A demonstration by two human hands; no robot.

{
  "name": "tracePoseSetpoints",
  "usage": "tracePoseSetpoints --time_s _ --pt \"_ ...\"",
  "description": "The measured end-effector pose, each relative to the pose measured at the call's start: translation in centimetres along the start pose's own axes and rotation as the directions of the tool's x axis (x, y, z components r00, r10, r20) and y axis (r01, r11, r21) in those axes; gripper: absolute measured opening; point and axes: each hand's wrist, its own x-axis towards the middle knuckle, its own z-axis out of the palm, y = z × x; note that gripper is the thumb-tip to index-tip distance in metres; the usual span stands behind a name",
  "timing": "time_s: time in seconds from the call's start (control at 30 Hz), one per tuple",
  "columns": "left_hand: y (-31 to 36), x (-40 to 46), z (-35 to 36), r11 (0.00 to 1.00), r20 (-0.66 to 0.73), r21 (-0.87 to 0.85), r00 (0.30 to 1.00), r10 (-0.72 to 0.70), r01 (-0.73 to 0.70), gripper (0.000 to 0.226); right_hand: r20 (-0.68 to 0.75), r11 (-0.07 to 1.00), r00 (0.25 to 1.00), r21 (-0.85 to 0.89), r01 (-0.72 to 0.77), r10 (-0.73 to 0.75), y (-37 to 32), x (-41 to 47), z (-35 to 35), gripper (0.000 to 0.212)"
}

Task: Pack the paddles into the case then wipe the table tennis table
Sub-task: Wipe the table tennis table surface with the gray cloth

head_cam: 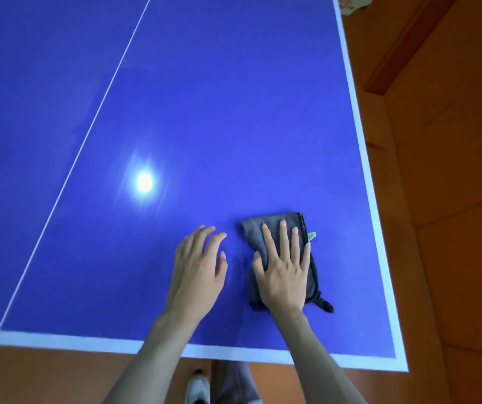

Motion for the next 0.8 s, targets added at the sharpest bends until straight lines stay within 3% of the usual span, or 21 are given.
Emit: tracePoseSetpoints --time_s 0.2,0.33,0.53,0.8 --pt "1.3 -3.5 -0.4 1.000 0.033 -0.001 0.999 0.015 -0.015 0.034 -0.013 0.999 0.999 0.021 -0.029 0.029 1.3 -9.6 -0.2 0.069" --pt "2.0 -3.4 -0.3 1.000 0.046 -0.004 0.999 0.019 -0.019 0.035 -0.019 0.997 0.998 0.053 -0.054 0.055 1.7 -10.7 -0.4 0.072" --pt "3.0 0.3 1.2 1.000 0.060 -0.003 0.998 -0.008 0.008 0.037 -0.053 0.996 0.997 0.075 -0.056 0.060 3.2 -5.2 -0.1 0.071" --pt "6.2 9.7 4.6 0.997 0.056 -0.063 0.998 -0.030 0.033 0.040 -0.058 0.997 0.998 0.078 -0.028 0.033 6.1 9.7 -0.2 0.069"
